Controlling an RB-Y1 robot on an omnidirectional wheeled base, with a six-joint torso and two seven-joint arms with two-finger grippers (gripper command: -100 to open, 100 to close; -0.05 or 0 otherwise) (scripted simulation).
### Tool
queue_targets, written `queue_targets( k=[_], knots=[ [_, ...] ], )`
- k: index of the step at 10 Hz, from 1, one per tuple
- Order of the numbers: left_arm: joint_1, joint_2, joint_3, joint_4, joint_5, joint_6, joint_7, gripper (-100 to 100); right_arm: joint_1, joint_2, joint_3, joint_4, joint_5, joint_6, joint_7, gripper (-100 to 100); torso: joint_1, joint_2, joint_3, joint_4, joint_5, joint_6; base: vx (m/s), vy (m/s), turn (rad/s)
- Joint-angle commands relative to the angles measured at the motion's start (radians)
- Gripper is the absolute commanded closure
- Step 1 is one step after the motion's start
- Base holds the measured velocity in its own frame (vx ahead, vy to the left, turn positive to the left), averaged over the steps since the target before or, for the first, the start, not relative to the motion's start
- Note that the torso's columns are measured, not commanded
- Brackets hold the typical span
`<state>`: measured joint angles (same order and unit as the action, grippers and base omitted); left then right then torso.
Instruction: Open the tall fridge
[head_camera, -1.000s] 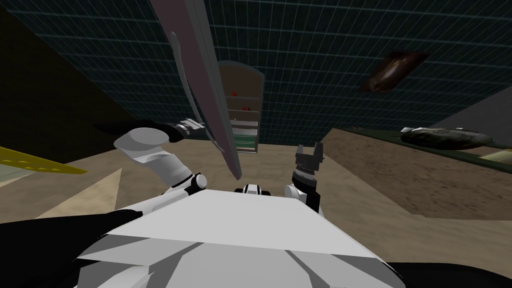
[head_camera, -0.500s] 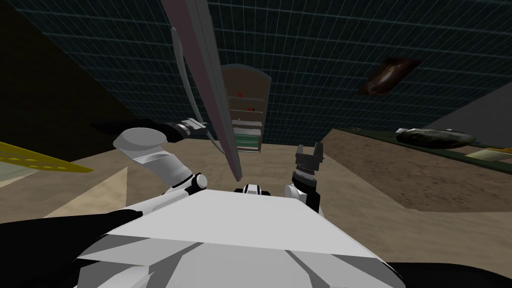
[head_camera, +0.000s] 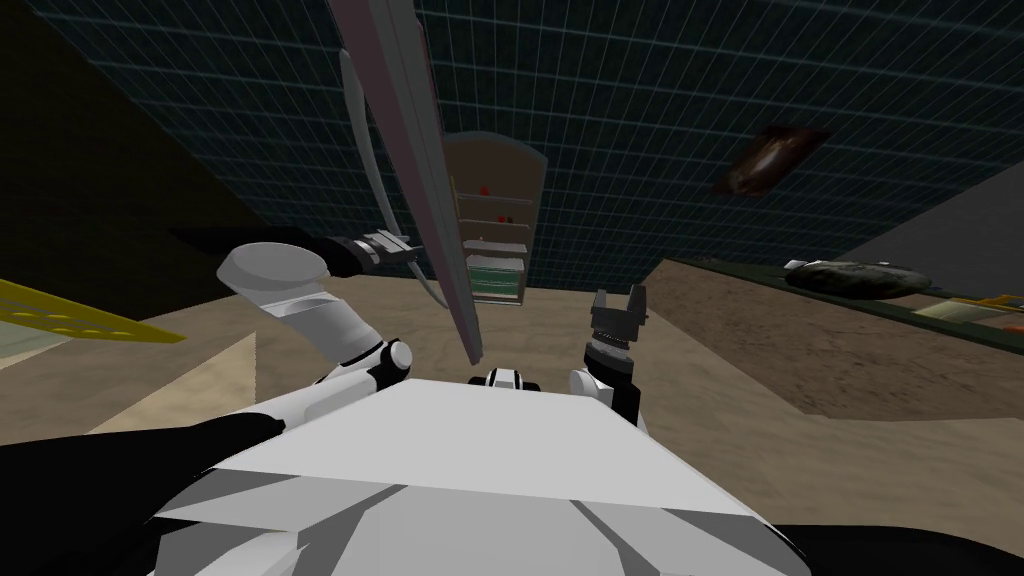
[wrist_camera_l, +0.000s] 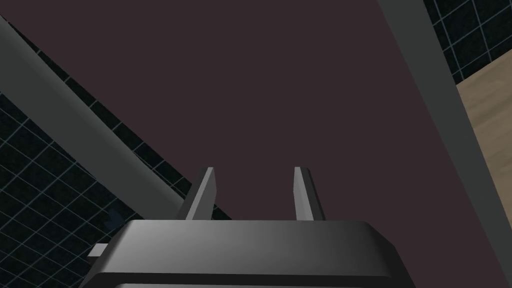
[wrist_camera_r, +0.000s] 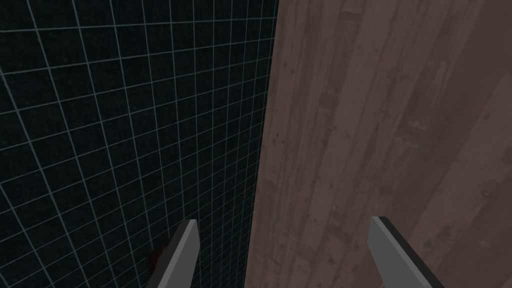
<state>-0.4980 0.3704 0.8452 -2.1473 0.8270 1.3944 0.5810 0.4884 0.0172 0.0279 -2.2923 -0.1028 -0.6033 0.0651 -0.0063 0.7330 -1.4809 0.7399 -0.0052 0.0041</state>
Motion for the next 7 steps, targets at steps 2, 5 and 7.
queue_targets(
  k=[2,5,7],
  knots=[
    [-0.070,0.069,-0.015,0.043,0.012,0.034,0.030,-100,0.000,0.000,0.000,0.000,0.000,0.000,0.000,0,0.005,0.000,-0.001,0.003,-0.001,-0.001,-0.001,-0.004,-0.007],
    [-0.110,0.112,-0.026,0.069,0.018,0.060,0.050,-100,0.000,0.000,0.000,0.000,0.000,0.000,0.000,0,0.006,-0.001,-0.002,0.004,-0.002,-0.001,0.002,0.013,-0.016],
    [-0.152,0.156,-0.037,0.096,0.024,0.087,0.070,-100,0.000,0.000,0.000,0.000,0.000,0.000,0.000,0,0.004,-0.003,-0.004,0.004,-0.003,0.000,0.003,0.004,-0.019]
  ],
)
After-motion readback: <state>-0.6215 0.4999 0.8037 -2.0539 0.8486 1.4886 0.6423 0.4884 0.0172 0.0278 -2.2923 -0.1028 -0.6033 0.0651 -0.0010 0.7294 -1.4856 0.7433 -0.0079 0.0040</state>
